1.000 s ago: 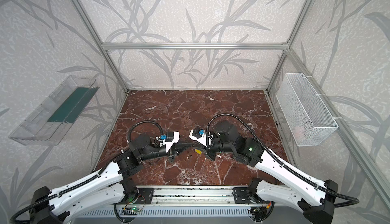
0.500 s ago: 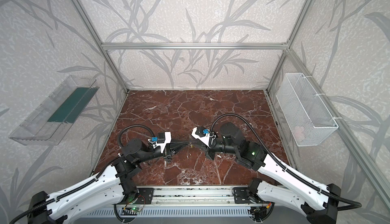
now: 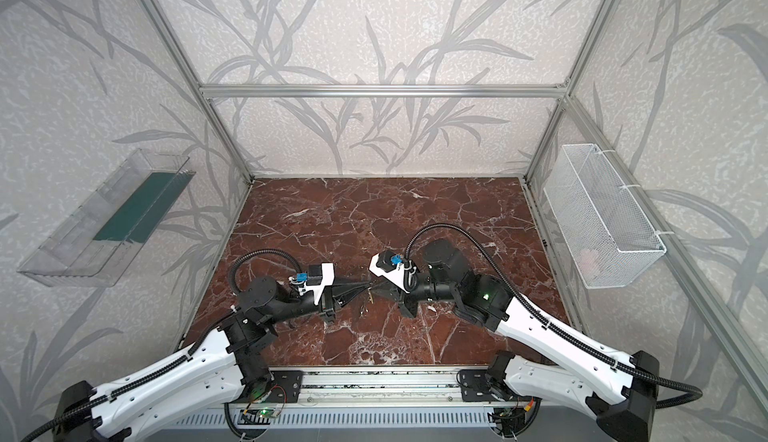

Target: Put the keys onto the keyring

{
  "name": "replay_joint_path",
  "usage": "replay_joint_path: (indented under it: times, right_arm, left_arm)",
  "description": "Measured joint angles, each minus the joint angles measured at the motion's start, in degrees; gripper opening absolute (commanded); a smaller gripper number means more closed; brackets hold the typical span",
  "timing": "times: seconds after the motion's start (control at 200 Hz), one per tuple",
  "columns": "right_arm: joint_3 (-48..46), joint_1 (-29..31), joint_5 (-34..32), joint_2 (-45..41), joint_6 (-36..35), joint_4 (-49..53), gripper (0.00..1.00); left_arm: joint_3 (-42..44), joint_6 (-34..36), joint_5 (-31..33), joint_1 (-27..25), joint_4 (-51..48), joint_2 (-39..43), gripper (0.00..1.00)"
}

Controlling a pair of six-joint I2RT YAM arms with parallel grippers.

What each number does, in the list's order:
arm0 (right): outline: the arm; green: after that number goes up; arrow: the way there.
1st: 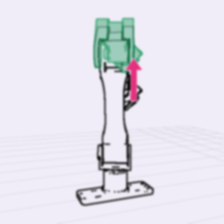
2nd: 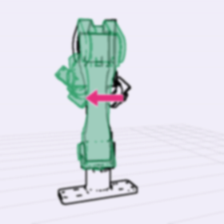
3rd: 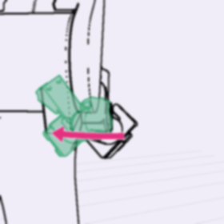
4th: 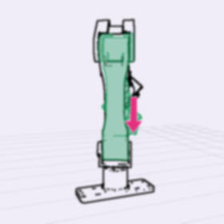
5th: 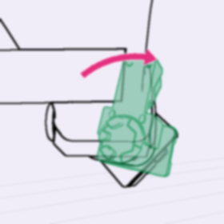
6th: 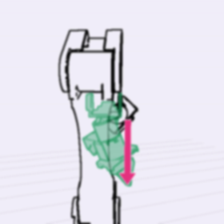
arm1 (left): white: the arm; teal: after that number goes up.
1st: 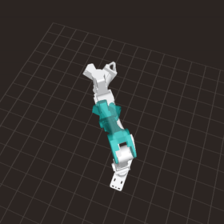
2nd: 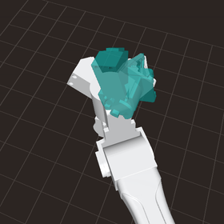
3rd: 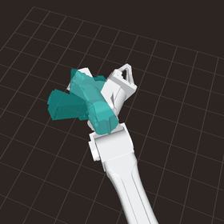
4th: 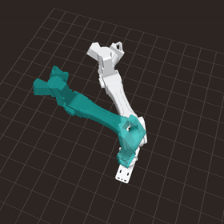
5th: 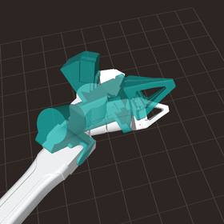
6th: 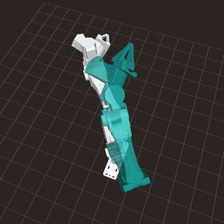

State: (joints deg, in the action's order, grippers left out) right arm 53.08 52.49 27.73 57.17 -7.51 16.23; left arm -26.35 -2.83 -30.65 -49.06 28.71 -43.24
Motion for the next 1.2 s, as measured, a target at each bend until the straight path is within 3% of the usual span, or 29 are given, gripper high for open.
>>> replay_joint_path:
  times: [0.235,0.475,0.65,0.82,1.2]
  right_arm:
    - [0.2,-0.2,1.8,0.6,0.0,0.0,0.01]
    - [0.4,0.0,3.0,1.7,-0.2,-0.2,0.25]
    - [0.4,0.1,2.2,0.6,-0.7,-0.1,0.32]
    - [0.4,0.1,0.4,-3.1,-1.1,0.2,0.31]
    - [-0.1,0.1,-0.2,-5.5,-0.7,-0.8,0.13]
  left_arm:
    - [0.3,-0.5,-0.5,0.1,0.5,0.1,0.0]
    - [1.0,-1.6,-1.2,0.1,3.4,-0.1,0.0]
    - [1.8,-1.9,-1.2,0.1,5.0,0.7,0.0]
    - [2.4,-1.9,-1.0,0.1,5.3,2.5,0.0]
    - [2.6,-1.9,-1.0,0.1,5.7,3.4,0.0]
